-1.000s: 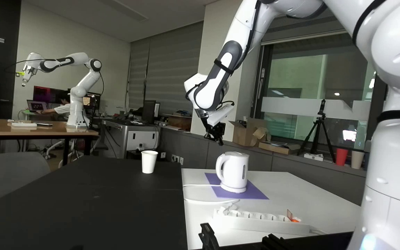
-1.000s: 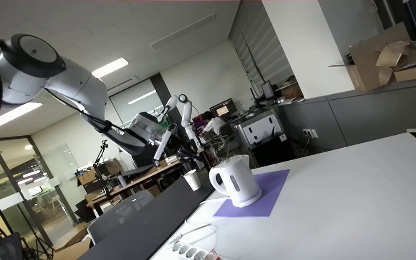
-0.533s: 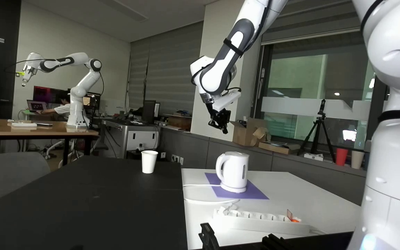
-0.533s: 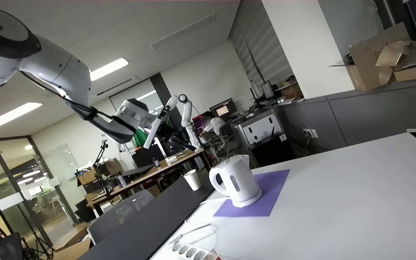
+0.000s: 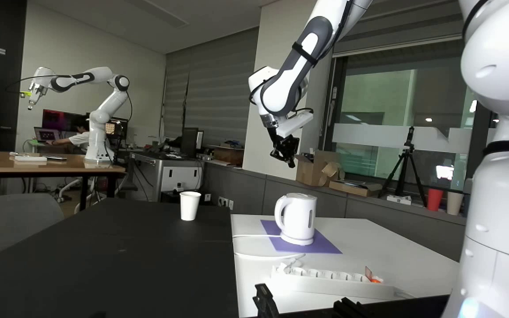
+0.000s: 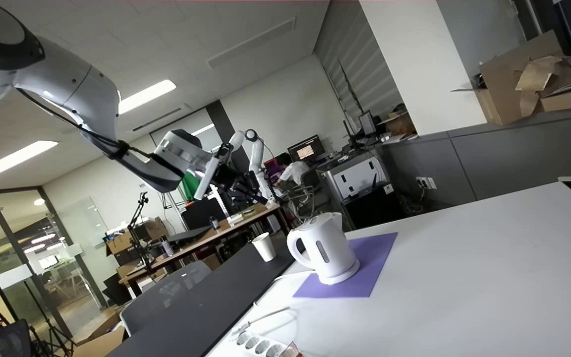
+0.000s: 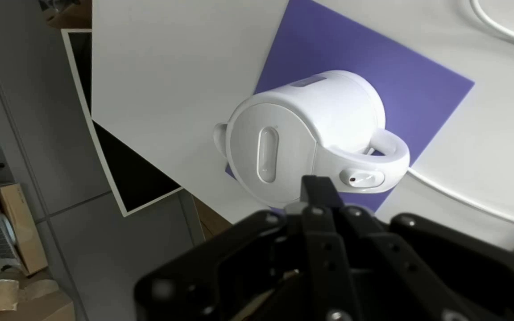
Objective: Switch on the electric kettle
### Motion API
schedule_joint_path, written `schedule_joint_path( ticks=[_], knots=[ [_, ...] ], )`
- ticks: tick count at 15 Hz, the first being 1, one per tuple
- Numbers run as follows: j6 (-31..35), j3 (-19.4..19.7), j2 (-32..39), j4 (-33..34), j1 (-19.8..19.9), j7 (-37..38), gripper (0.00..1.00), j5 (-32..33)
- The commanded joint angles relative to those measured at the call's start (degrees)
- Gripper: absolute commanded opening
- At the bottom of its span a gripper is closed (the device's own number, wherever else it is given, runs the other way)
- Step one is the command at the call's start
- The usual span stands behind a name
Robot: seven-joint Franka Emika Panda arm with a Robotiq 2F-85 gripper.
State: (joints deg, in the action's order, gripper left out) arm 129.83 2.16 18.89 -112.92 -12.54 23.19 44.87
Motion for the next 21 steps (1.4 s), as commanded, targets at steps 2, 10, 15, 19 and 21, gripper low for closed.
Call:
schedule_joint_path(
  ticks=[2, 10, 15, 19, 21],
  knots=[
    [-0.6, -1.6, -2.0, -1.8, 1.5, -1.1, 0.25, -0.6],
    [-1.4, -1.8, -2.1, -2.0, 2.2, -1.5, 0.73, -2.0],
    [-1.6, -1.8, -2.2, -2.2, 2.4, -1.4, 1.0, -2.1],
    [-1.4, -1.7, -0.1, -0.5, 2.3, -1.0, 1.0, -1.8],
    [-1.5, -1.7, -0.1, -0.5, 2.3, -1.0, 1.0, -2.0]
  ],
)
